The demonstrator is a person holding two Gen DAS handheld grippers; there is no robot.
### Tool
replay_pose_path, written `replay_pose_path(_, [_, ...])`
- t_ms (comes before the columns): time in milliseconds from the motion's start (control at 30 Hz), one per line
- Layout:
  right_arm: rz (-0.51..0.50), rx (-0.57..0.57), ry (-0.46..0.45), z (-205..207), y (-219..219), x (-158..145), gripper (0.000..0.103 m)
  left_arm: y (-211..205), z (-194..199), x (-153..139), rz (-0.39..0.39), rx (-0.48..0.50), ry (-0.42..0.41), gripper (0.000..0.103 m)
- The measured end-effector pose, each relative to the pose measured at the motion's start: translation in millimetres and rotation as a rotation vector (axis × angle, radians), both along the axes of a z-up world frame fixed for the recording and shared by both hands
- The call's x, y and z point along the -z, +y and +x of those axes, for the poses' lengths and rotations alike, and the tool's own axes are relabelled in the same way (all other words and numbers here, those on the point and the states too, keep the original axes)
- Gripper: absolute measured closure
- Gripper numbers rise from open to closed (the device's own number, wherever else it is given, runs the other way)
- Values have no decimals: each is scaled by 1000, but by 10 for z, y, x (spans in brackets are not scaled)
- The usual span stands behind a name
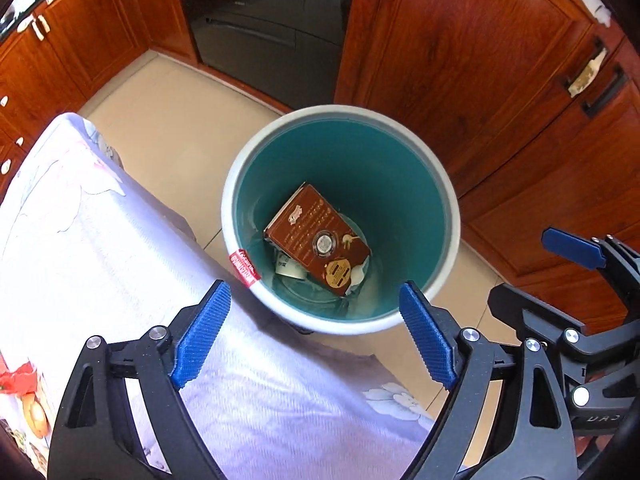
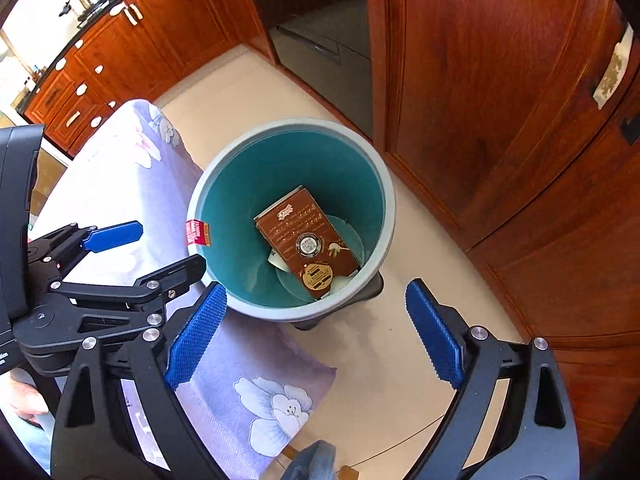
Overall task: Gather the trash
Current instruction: 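Carry cup and box over the bin and open both tools to drop them, then move both tools back over the table toward the bottle and yogurt cup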
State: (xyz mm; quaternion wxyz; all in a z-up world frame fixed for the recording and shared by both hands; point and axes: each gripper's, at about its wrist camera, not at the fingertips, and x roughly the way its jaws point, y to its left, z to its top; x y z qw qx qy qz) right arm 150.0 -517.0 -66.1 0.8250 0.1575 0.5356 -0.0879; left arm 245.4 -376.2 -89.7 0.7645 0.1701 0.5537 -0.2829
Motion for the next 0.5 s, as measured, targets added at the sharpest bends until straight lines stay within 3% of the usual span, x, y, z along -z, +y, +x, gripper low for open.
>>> replay_pose_path(300, [-35, -37, -52, -165, 269, -286, 16, 311, -225, -270, -41, -42, -48, 9])
replay_pose_path(500, [-41, -87, -103, -302, 622, -506, 10, 714, -444, -494, -61, -70, -100, 8])
